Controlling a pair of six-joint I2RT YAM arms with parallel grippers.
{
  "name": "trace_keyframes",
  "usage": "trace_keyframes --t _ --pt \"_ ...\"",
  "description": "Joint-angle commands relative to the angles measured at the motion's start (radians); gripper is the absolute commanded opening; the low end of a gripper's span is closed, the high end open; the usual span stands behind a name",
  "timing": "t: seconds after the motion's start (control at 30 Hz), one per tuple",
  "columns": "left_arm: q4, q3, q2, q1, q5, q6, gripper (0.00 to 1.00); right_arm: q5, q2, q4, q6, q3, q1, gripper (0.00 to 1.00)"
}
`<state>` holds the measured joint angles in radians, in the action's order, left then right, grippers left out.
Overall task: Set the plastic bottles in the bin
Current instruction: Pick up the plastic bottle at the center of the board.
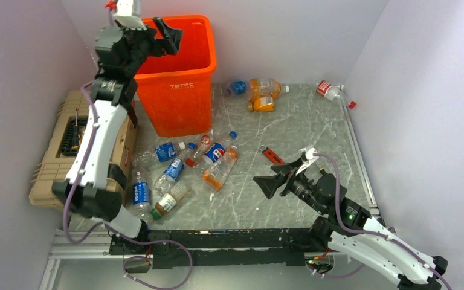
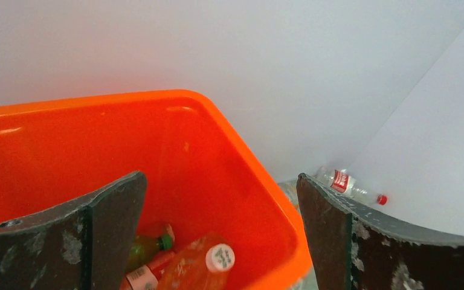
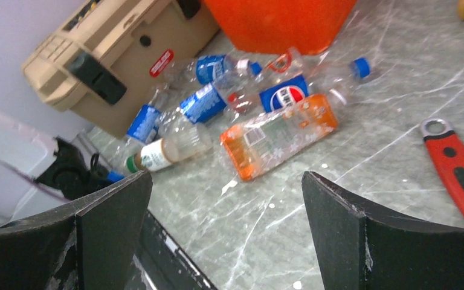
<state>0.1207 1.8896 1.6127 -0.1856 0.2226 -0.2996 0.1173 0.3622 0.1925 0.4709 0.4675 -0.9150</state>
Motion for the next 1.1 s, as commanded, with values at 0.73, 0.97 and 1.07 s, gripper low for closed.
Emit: trace_keyframes --t 0.73,0.97,1.07 --pt "0.795 -0.174 -0.400 -0.159 -0.154 0.023 1.00 0.399 0.541 0.062 0.163 0.368 0.091 1.00" --pt "0.744 -0.167 -0.355 -0.434 -0.349 0.054 0.99 0.262 0.535 0.004 0.133 0.294 0.136 1.00" --pt "0.662 -0.236 -0.389 -0.461 -0.341 0.080 1.00 0.180 0.520 -0.044 0.112 0.234 0.136 1.00"
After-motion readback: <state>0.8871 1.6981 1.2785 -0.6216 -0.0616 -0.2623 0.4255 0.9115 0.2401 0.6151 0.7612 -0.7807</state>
